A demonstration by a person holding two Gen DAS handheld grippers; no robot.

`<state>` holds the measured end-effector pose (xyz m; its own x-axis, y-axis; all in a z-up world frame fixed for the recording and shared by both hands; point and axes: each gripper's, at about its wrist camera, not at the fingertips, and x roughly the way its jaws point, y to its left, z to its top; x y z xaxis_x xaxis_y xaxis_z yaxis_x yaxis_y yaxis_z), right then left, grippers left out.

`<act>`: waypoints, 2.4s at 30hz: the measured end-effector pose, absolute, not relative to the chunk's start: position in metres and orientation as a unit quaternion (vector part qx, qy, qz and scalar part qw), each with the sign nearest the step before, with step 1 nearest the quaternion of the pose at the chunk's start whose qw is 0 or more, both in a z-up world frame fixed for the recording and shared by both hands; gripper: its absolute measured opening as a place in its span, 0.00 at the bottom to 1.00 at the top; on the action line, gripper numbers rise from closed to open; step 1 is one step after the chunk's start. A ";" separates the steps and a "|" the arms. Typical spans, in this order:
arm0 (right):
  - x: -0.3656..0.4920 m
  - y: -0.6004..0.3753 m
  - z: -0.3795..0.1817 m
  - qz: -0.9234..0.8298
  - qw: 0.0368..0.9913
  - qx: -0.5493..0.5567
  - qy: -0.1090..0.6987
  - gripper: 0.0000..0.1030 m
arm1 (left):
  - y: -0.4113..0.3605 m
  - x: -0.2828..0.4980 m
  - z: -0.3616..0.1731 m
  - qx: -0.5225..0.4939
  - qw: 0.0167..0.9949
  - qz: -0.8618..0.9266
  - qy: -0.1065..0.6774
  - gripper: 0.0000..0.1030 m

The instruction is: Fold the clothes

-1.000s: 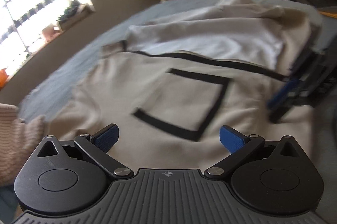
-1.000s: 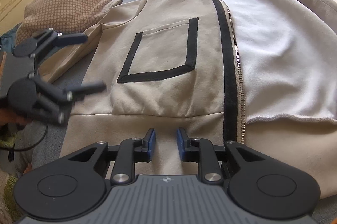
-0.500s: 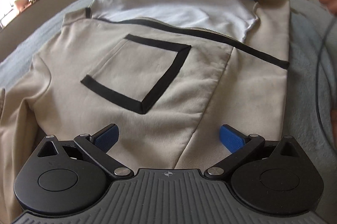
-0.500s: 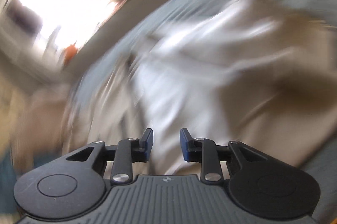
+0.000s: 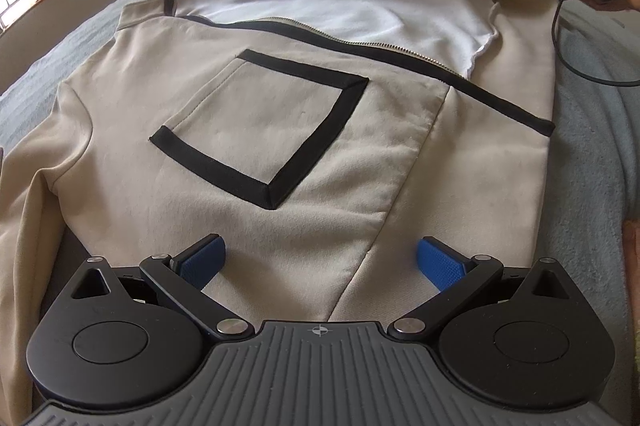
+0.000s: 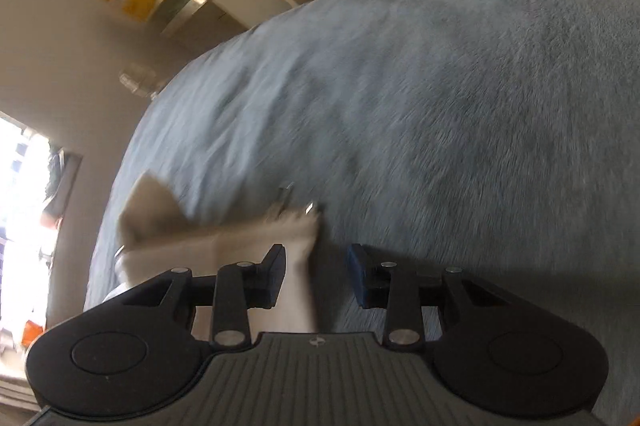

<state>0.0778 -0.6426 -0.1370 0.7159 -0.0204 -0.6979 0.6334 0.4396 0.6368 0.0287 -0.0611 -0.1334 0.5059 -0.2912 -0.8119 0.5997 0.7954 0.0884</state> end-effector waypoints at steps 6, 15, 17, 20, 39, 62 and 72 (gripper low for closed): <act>0.094 -0.650 -0.147 -0.172 0.791 0.497 0.313 0.39 | -0.062 0.031 -0.135 0.179 0.847 -0.262 0.427 1.00; 0.099 -0.646 -0.147 -0.153 0.800 0.495 0.301 0.38 | -0.065 0.033 -0.136 0.178 0.847 -0.258 0.430 1.00; 0.097 -0.641 -0.146 -0.141 0.805 0.488 0.307 0.37 | -0.065 0.033 -0.136 0.178 0.847 -0.256 0.431 1.00; 0.091 -0.639 -0.148 -0.128 0.800 0.500 0.308 0.35 | -0.066 0.034 -0.136 0.179 0.846 -0.254 0.432 1.00; 0.098 -0.621 -0.127 -0.108 0.809 0.501 0.288 0.02 | -0.066 0.032 -0.134 0.176 0.847 -0.249 0.436 1.00; 0.061 -0.329 -0.043 0.380 0.816 0.136 0.414 0.02 | -0.062 0.034 -0.135 0.163 0.850 -0.260 0.428 1.00; 0.034 -0.319 -0.052 0.382 0.788 0.013 0.483 0.02 | -0.061 0.034 -0.135 0.159 0.851 -0.263 0.425 1.00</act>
<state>0.0336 -0.3195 -0.0521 0.2409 0.6136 -0.7520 -0.5892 0.7082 0.3891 0.0337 -0.0613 -0.1354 0.4999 -0.3119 -0.8079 0.5830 0.8111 0.0477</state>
